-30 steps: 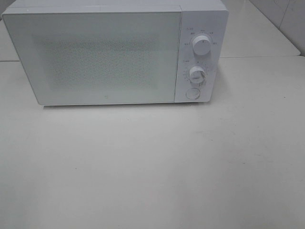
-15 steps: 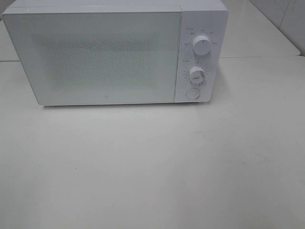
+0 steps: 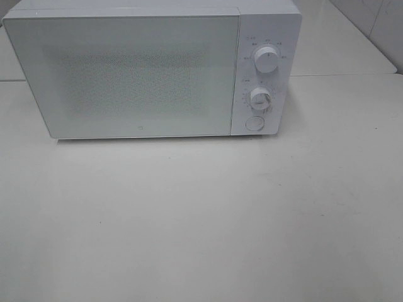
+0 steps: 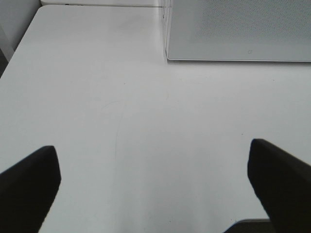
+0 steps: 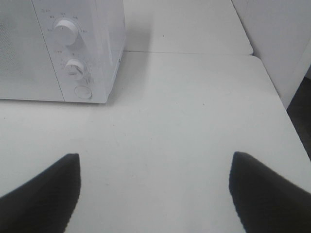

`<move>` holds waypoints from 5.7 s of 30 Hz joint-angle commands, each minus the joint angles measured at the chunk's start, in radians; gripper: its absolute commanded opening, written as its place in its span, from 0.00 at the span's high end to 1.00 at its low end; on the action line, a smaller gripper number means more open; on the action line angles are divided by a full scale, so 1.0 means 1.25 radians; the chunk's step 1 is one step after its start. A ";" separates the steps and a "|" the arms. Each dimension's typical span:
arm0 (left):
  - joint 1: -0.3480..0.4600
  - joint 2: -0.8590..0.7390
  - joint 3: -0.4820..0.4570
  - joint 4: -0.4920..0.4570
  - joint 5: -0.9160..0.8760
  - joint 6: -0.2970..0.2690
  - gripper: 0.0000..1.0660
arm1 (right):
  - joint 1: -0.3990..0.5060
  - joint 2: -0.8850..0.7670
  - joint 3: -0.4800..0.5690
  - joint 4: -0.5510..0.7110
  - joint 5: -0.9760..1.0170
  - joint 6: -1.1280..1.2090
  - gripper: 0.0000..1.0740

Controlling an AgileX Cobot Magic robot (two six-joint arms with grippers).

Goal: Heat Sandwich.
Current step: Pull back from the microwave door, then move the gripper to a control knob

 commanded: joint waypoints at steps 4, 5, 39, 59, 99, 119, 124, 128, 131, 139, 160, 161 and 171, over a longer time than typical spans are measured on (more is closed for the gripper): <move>0.002 -0.022 0.002 0.000 -0.009 -0.007 0.06 | -0.006 0.124 -0.006 -0.005 -0.152 0.009 0.25; 0.002 -0.022 0.002 0.000 -0.009 -0.007 0.06 | -0.006 0.146 -0.006 -0.005 -0.174 0.009 0.26; 0.002 -0.022 0.002 0.000 -0.009 -0.007 0.06 | -0.006 0.762 0.012 -0.010 -0.916 0.022 0.29; 0.002 -0.022 0.002 0.000 -0.009 -0.007 0.06 | 0.192 0.991 0.144 0.416 -1.383 -0.286 0.29; 0.002 -0.022 0.002 0.000 -0.009 -0.007 0.06 | 0.415 1.398 -0.060 0.601 -1.605 -0.262 0.29; 0.002 -0.021 0.002 0.001 -0.009 -0.006 0.06 | 0.357 1.545 -0.204 0.569 -1.567 -0.235 0.29; 0.002 -0.021 0.002 0.001 -0.009 -0.006 0.06 | 0.357 1.552 -0.210 0.562 -1.565 -0.229 0.29; 0.002 -0.021 0.002 0.001 -0.009 -0.006 0.06 | 0.358 1.552 -0.210 0.562 -1.565 -0.229 0.32; 0.002 -0.021 0.002 0.001 -0.009 -0.006 0.06 | 0.358 1.552 -0.210 0.562 -1.565 -0.229 0.34; 0.002 -0.021 0.002 0.001 -0.009 -0.006 0.06 | 0.358 1.552 -0.210 0.563 -1.553 -0.228 0.71; 0.002 -0.021 0.002 0.001 -0.009 -0.006 0.06 | 0.358 1.552 -0.210 0.563 -1.554 -0.226 0.89; 0.002 -0.021 0.002 0.001 -0.009 -0.006 0.06 | 0.358 1.552 -0.210 0.563 -1.557 -0.226 0.89; 0.002 -0.021 0.002 0.001 -0.009 -0.006 0.06 | 0.358 1.552 -0.210 0.559 -1.596 -0.090 0.88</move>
